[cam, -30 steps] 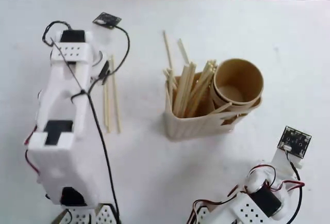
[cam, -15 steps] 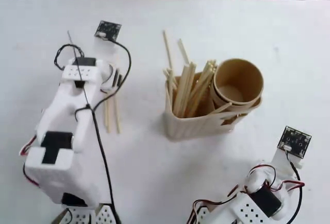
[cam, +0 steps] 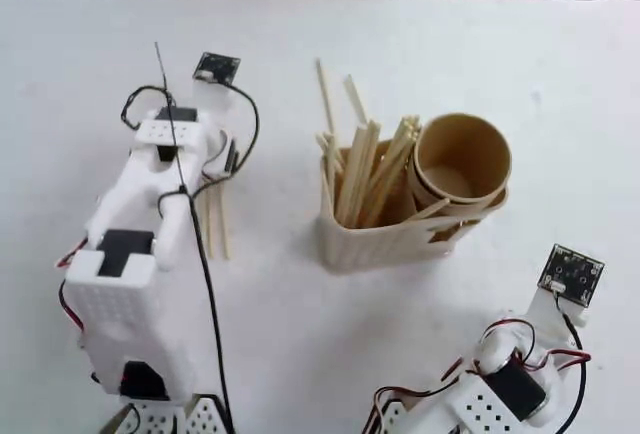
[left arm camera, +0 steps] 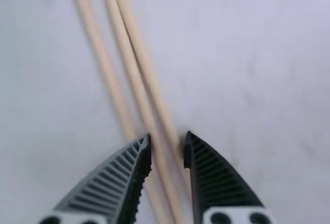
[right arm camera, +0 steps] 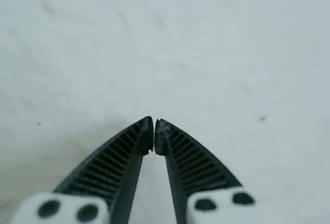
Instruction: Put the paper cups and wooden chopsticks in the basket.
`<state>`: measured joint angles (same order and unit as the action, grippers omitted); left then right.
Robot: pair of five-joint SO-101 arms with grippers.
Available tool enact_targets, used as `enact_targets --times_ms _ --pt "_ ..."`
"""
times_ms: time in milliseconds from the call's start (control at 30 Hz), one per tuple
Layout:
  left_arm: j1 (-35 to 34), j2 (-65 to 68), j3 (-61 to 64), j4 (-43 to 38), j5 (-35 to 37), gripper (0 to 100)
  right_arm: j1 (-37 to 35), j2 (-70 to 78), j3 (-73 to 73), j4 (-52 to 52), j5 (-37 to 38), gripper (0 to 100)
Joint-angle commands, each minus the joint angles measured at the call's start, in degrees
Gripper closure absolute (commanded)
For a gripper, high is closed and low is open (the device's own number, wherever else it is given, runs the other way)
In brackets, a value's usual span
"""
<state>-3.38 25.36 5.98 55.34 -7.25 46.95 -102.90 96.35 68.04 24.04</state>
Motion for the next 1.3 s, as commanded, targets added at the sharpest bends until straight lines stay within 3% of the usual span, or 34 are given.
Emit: enact_targets --times_ms 0,300,433,800,1067,1267 --pt "-1.36 0.22 -3.25 4.31 2.02 88 0.4 -0.4 0.53 -0.57 -0.18 97.9" --pt "-1.45 0.4 -3.34 7.47 2.37 89 0.4 -0.4 0.53 -0.57 -0.18 97.9" --pt "-0.92 0.4 -3.25 8.0 2.29 98 0.4 -0.4 0.53 -0.57 -0.18 97.9" --pt "-0.4 -1.89 -2.9 8.09 2.11 98 0.4 -0.4 0.53 -0.57 -0.18 97.9" --pt "1.01 -23.43 6.95 8.35 0.18 98 0.4 -0.4 0.53 -0.57 -0.18 97.9" --pt "6.81 -43.65 13.45 8.88 0.53 98 0.4 -0.4 0.53 -0.57 -0.18 97.9"
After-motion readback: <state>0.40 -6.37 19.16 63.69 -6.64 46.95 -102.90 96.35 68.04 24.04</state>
